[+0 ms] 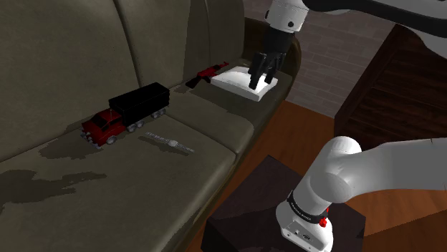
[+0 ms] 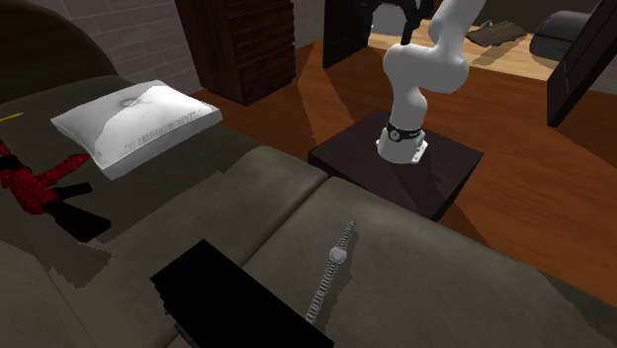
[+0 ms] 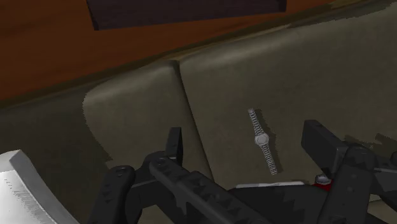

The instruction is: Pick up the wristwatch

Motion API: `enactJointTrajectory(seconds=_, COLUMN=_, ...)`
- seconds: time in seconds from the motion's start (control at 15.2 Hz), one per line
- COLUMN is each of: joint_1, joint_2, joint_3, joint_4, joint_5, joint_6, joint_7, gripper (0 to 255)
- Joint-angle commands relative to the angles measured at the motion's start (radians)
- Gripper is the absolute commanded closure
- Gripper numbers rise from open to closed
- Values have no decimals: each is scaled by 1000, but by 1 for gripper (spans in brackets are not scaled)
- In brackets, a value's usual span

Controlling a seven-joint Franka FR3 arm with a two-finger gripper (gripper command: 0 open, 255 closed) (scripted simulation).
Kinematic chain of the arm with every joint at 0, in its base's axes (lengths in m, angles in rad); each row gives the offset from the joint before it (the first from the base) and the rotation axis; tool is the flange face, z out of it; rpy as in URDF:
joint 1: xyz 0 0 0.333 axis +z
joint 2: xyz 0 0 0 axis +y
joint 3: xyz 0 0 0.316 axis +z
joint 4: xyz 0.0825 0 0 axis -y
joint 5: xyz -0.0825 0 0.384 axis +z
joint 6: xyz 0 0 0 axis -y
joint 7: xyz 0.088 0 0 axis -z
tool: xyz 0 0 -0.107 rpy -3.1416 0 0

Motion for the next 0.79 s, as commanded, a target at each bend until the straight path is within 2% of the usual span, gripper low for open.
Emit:
enactJointTrajectory(seconds=0.0, joint_1=0, joint_2=0, joint_3=0, joint_4=0, joint_5=0, joint_6=0, joint_7=0, gripper=0)
enactJointTrajectory(seconds=0.73, joint_1=42, joint_2=310, joint_3=40, joint_4=-35, joint_5=16, joint_6=323, joint_7=-59, gripper=0)
